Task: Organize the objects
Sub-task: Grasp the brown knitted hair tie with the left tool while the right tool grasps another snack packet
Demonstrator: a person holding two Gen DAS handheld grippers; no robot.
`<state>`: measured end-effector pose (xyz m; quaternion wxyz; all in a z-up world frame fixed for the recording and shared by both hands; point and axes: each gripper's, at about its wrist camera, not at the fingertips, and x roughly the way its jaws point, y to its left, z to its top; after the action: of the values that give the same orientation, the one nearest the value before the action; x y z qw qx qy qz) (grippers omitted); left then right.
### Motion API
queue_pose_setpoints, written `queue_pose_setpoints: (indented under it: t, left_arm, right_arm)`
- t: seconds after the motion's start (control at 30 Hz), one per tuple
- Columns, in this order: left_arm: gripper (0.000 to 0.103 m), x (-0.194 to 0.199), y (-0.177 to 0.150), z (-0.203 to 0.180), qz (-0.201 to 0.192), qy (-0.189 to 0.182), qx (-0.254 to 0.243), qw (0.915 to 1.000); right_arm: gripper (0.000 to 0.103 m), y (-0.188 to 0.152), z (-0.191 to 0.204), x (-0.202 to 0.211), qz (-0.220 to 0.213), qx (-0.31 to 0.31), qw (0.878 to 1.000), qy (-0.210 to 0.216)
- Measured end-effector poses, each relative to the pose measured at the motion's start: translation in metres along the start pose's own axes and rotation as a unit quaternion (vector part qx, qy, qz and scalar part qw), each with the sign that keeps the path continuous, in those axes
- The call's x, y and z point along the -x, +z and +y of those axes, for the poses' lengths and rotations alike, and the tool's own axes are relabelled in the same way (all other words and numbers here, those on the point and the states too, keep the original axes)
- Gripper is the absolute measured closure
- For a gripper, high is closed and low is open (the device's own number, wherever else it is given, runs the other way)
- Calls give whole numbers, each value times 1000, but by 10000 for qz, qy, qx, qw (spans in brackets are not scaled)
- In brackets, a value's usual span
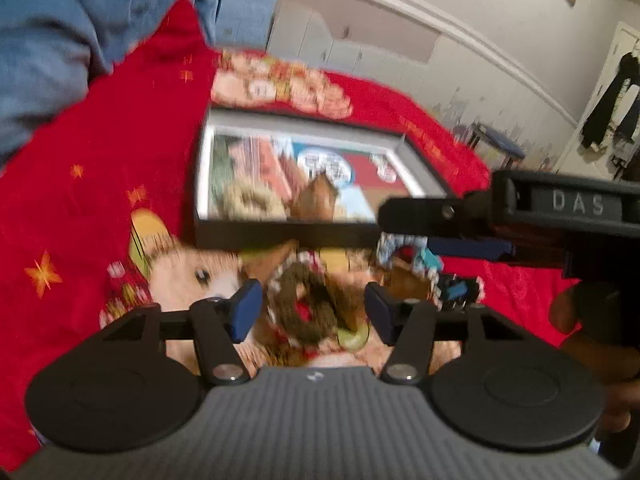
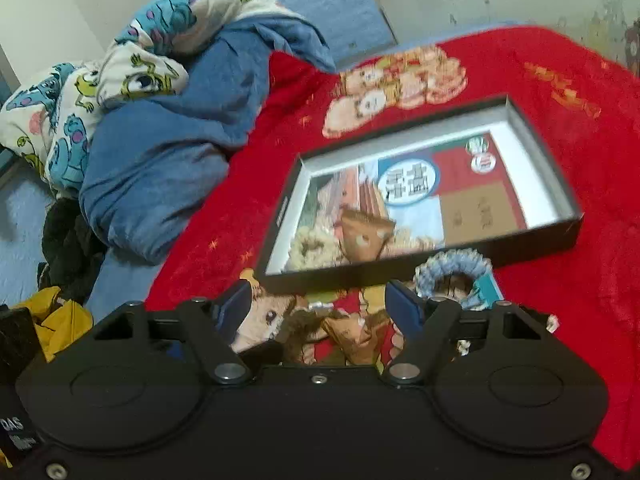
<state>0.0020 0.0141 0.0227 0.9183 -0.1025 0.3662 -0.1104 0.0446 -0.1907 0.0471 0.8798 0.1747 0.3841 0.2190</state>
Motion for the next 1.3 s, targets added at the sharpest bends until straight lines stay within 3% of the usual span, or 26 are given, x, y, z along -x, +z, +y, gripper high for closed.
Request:
queue_pose_setpoints:
  t: [0.17,0.33,0.5,0.6,0.87,0.97,1.3]
  left_arm:
    - [43,-27,-11,3,470,230,135,9985]
    - [51,-45,-10,5,511,393,241,9976]
    - [77,-50,-9,3,533,425,191,9975]
    - [86,-50,-7,2,542,369,199,9977]
    - [88,-50,-7,0,519,447,153,9975]
    - [89,-49,-7,1,510,473,185,9974]
    - [88,-50,-7,0,524,505,136,9973]
  right_arm:
    - [33,-7,-11,-22,225,-81,9997,-46]
    - [36,-14,-17,-34,412,-149,9990,-19]
    - [36,-17,-13,-38,392,119,9990,-149]
    - [36,-18,-10,-41,407,174,9990,-68]
    - [36,-22,-12,-53,569,102,9980,-243]
    - [44,-23,-19,-56,598,11,9976,-338]
    - [45,-26,-24,-66,639,-153,9976,-215]
